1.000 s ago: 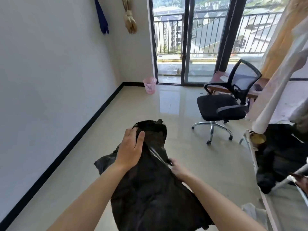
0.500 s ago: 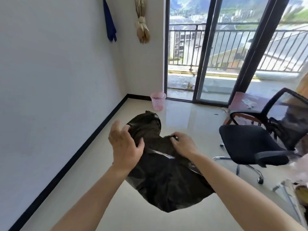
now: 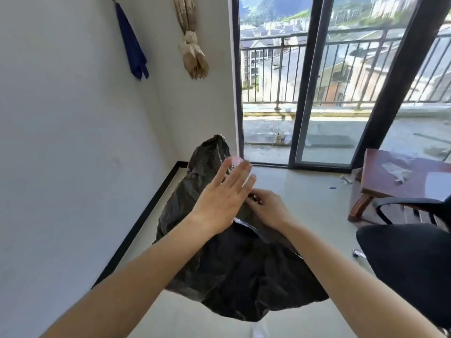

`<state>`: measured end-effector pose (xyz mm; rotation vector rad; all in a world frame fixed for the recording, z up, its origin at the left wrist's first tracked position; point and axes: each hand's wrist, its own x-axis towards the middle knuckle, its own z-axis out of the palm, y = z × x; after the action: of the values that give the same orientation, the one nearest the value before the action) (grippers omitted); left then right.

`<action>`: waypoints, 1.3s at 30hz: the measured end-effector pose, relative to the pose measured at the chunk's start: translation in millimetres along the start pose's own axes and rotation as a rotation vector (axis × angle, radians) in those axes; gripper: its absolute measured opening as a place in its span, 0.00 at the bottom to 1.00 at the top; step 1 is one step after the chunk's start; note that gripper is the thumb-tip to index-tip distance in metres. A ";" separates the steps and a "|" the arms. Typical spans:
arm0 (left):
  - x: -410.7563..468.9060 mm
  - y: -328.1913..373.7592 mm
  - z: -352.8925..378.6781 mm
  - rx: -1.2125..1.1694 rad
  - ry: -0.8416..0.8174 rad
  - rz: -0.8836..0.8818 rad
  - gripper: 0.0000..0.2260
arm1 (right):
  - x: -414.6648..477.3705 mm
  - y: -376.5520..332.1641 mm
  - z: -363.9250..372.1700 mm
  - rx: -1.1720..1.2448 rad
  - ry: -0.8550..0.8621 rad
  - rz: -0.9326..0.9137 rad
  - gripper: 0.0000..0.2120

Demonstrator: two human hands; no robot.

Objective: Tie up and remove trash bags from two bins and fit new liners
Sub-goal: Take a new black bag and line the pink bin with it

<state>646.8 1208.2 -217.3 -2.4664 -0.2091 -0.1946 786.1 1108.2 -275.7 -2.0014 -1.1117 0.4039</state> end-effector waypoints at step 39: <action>648.5 -490.0 585.2 -1.168 0.560 -0.823 0.15 | 931.3 122.7 50.5 -0.374 0.110 0.172 0.07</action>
<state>1234.4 2018.2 -257.6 -3.0639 -1.0968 -1.7410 1350.5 1859.9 -311.9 -2.4267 -1.0052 0.1769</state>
